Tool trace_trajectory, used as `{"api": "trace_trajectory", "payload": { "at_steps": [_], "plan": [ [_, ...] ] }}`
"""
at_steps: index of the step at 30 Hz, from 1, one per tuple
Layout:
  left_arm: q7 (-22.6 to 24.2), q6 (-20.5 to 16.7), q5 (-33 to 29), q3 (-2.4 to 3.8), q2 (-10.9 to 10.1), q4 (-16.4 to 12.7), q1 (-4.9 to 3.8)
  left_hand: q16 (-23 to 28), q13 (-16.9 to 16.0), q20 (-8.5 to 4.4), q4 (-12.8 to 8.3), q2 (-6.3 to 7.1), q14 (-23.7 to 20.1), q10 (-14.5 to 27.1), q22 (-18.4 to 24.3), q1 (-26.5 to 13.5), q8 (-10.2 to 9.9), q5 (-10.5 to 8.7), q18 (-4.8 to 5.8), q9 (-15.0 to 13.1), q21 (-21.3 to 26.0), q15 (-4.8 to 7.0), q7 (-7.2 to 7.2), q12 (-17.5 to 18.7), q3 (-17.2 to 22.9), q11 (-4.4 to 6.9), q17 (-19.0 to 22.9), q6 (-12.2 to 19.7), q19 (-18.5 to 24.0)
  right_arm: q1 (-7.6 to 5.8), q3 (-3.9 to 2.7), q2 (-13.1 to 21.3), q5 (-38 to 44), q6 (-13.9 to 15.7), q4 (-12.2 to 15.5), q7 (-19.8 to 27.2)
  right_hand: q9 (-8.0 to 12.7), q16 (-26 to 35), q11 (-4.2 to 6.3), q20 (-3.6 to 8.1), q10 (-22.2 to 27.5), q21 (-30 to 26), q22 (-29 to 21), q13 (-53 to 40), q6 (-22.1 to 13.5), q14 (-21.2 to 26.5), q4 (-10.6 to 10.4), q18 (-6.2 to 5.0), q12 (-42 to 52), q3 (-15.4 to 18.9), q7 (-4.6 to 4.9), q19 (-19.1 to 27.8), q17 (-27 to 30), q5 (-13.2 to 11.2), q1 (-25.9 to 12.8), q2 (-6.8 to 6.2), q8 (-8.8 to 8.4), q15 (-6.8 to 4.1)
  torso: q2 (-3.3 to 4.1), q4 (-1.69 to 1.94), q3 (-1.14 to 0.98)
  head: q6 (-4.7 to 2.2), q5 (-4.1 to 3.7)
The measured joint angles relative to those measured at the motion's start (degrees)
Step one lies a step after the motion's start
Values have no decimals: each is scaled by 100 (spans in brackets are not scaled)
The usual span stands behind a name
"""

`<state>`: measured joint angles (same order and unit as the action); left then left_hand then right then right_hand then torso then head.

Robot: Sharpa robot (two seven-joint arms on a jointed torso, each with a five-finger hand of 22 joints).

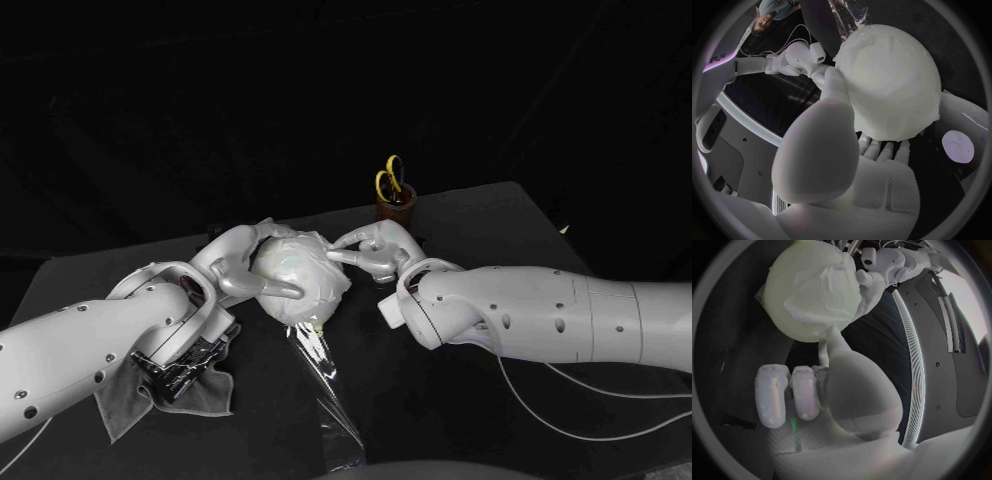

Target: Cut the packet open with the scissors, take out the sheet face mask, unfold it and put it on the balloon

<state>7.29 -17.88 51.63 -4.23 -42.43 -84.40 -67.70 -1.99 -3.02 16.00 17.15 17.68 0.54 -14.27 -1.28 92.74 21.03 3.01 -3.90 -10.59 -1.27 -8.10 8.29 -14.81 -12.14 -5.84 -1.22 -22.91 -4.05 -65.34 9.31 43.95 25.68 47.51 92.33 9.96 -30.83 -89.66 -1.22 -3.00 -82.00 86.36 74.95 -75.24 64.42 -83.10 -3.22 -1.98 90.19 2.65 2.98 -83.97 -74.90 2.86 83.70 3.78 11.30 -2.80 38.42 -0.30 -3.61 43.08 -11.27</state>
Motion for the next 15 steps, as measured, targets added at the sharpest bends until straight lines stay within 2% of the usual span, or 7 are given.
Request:
{"api": "trace_trajectory", "payload": {
  "at_steps": [8, 12, 13, 15],
  "plan": [
    [0, 1, -2, 0, -1, -5, 0, 0, 0, 0, 1, -12, 0, 0, 0, 24, -19, 0, 0, 0, 0, 0, 23, 0, 48, 0, 0, -23, -1, 0, -6, -18, -58, 68, -9, 5, -81, -14, 1, 46, 0, 1, -1, 0, 139, 9, 137, 1, 0, -159, -19, -12, -2, 0, -2, 2, 133, -10, 1, 1, -1, 13, -16],
    [0, 1, -3, -1, -2, -7, 1, 0, 0, 0, 0, -18, 0, 0, 0, 30, -21, 0, 0, 1, 0, 0, 23, 0, 48, 0, 0, -23, -1, -1, -7, -24, -50, 62, -4, -38, -170, -14, 11, 56, 9, 0, -2, 0, 137, 20, 143, 28, 2, -234, -19, -5, -5, -2, -78, 78, 193, -21, 1, 2, 0, 25, -18],
    [0, 1, -4, -2, -2, -7, 1, 0, 0, 0, 0, -18, 0, 0, 0, 29, -21, 0, 0, 1, 0, 0, 23, 0, 48, 0, 0, -23, -1, -1, -7, -25, -41, 58, 0, -55, -253, -14, 20, 56, 1, 0, -3, 0, 117, 20, 170, 29, 6, -266, -25, -5, -5, -2, -123, 123, 243, -21, 1, 2, 0, 27, -19],
    [0, 1, -5, -1, -3, -8, 1, 0, 0, 0, 0, -18, 0, 0, 0, 30, -22, 0, 0, 1, 0, 0, 23, 0, 48, 0, -1, -23, -1, -1, -7, -27, -13, 46, 9, -104, -570, -14, 42, 57, 23, 0, -5, -3, -43, 20, 230, 29, 19, -357, -34, -5, -5, -9, -237, 237, 420, -24, 1, 2, 0, 32, -20]
  ]
}}
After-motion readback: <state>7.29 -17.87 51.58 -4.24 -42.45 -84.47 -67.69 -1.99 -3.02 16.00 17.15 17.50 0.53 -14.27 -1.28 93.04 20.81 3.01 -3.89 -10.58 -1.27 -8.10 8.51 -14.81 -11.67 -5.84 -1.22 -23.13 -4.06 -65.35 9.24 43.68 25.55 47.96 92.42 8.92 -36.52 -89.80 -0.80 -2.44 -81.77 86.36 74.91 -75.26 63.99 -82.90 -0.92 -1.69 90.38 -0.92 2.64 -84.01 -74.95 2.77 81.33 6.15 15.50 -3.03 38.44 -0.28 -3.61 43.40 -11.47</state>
